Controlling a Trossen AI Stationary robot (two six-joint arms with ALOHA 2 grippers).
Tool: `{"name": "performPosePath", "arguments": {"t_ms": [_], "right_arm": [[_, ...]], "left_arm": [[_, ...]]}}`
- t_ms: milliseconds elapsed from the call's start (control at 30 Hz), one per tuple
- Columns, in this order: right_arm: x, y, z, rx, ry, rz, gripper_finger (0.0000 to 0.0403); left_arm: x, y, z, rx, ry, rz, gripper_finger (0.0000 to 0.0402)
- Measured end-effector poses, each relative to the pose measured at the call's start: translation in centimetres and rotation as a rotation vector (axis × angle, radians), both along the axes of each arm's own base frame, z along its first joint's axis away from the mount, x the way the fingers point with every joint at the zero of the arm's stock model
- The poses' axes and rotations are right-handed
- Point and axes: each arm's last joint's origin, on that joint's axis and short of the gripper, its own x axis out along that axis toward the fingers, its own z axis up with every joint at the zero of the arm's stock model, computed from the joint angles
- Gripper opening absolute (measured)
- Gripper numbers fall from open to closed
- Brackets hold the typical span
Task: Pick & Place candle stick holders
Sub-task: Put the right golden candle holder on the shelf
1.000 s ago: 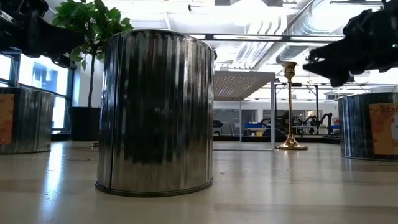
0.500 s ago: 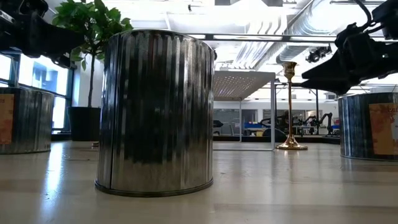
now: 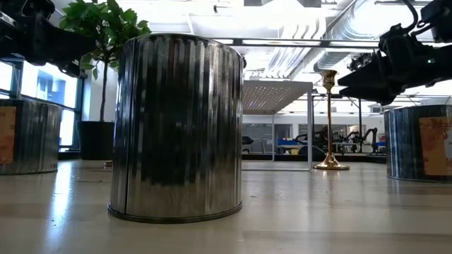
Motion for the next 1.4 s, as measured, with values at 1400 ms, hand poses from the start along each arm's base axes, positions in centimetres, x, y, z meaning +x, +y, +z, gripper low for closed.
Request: {"name": "performPosePath", "arguments": {"t_ms": [1400], "right_arm": [[2.2, -1.9, 0.0, -0.052, -0.014, 0.006, 0.0278]], "left_arm": [[0.0, 0.0, 0.0, 0.0, 0.0, 0.0, 0.0001]]}}
